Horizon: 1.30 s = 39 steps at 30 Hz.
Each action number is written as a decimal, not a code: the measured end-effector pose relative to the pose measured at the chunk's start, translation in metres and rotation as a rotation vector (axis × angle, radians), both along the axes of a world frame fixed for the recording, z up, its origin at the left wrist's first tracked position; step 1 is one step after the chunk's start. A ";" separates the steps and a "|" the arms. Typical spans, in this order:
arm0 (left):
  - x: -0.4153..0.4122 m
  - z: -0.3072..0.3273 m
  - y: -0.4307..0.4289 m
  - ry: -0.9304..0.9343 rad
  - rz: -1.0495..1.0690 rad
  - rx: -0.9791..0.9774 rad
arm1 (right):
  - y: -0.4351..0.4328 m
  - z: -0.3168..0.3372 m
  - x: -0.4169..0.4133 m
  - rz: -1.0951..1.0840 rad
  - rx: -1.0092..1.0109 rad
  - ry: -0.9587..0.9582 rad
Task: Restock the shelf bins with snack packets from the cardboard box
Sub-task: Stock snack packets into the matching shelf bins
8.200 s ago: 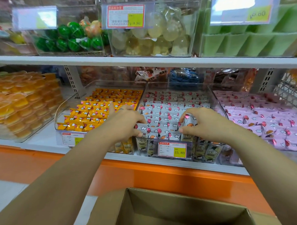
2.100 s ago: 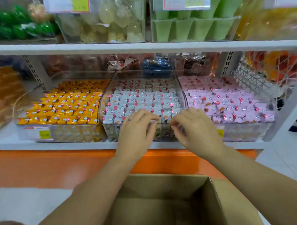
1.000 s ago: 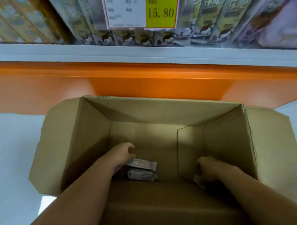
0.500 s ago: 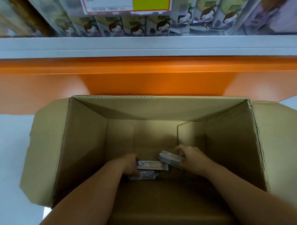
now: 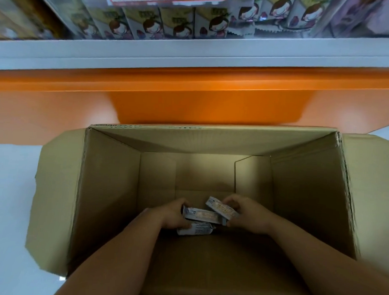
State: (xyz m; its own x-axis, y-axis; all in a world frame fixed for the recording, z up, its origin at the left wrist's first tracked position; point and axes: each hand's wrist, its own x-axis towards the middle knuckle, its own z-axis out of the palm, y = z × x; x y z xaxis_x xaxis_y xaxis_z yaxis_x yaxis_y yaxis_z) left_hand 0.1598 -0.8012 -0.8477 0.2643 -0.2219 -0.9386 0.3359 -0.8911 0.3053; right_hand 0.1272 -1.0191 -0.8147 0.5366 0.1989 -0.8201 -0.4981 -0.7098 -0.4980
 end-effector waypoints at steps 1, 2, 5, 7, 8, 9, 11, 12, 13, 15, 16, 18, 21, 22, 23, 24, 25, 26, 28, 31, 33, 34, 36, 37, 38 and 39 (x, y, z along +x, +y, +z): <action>-0.001 -0.001 -0.001 -0.006 0.059 -0.033 | 0.000 -0.001 -0.001 -0.007 0.003 0.000; -0.002 -0.002 -0.003 -0.006 0.120 -0.063 | 0.000 -0.003 -0.002 -0.013 0.005 0.003; -0.005 -0.001 -0.011 -0.011 0.285 -0.152 | 0.000 -0.007 -0.006 -0.023 -0.004 0.009; -0.008 -0.001 -0.017 -0.017 0.367 -0.187 | 0.002 -0.009 -0.007 -0.037 -0.016 0.016; -0.009 -0.002 -0.019 -0.017 0.396 -0.195 | 0.002 -0.008 -0.007 -0.045 -0.019 0.022; -0.010 -0.002 -0.021 -0.020 0.420 -0.200 | 0.003 -0.007 -0.007 -0.045 -0.020 0.022; -0.011 0.000 -0.023 -0.047 0.432 -0.196 | 0.006 -0.002 -0.007 -0.037 -0.015 0.010; -0.010 0.001 -0.023 -0.069 0.433 -0.195 | 0.007 0.000 -0.006 -0.038 -0.008 0.004; -0.010 0.003 -0.023 -0.091 0.441 -0.199 | 0.008 0.002 -0.007 -0.042 -0.001 -0.002; -0.008 0.007 -0.025 -0.121 0.455 -0.215 | 0.009 0.007 -0.007 -0.059 0.005 -0.010; -0.008 0.010 -0.026 -0.131 0.456 -0.221 | 0.009 0.010 -0.007 -0.066 0.002 -0.017; -0.009 0.014 -0.029 -0.149 0.485 -0.231 | 0.010 0.016 -0.008 -0.066 -0.017 -0.037; -0.010 0.018 -0.032 -0.186 0.564 -0.230 | 0.011 0.018 -0.009 -0.050 -0.045 -0.092; -0.009 0.018 -0.034 -0.184 0.600 -0.232 | 0.012 0.018 -0.010 -0.050 -0.048 -0.100; -0.009 0.018 -0.035 -0.171 0.652 -0.238 | 0.012 0.016 -0.011 -0.047 -0.048 -0.105; -0.008 0.017 -0.035 -0.144 0.718 -0.251 | 0.013 0.014 -0.012 -0.042 -0.051 -0.114; -0.007 0.017 -0.036 -0.112 0.786 -0.265 | 0.014 0.011 -0.012 -0.040 -0.054 -0.124; -0.007 0.015 -0.035 -0.082 0.842 -0.271 | 0.014 0.008 -0.012 -0.054 -0.058 -0.137; -0.007 0.009 -0.034 -0.031 0.918 -0.271 | 0.012 -0.002 -0.009 -0.128 -0.077 -0.177; -0.009 0.001 -0.034 0.006 1.003 -0.261 | 0.009 -0.012 -0.001 -0.267 -0.085 -0.171; -0.009 -0.003 -0.035 0.015 1.036 -0.232 | 0.011 -0.018 0.002 -0.374 -0.010 -0.062; -0.009 -0.003 -0.037 0.022 1.039 -0.219 | 0.013 -0.020 0.003 -0.419 0.025 -0.005; -0.009 -0.003 -0.041 0.030 1.017 -0.215 | 0.017 -0.026 0.003 -0.447 0.057 0.078; -0.009 -0.003 -0.044 0.025 0.991 -0.216 | 0.019 -0.027 0.003 -0.449 0.072 0.115; -0.010 -0.003 -0.046 0.017 0.962 -0.215 | 0.021 -0.029 0.002 -0.449 0.093 0.140; -0.010 -0.002 -0.048 0.013 0.930 -0.216 | 0.023 -0.029 0.002 -0.451 0.109 0.155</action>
State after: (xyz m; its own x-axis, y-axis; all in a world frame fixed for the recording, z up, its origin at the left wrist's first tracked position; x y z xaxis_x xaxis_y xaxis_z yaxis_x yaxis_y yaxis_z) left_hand 0.1500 -0.8489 -0.8494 0.4125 -0.0972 -0.9058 0.8857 -0.1899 0.4237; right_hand 0.1290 -0.9956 -0.8432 0.4619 0.0642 -0.8846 -0.8183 -0.3539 -0.4529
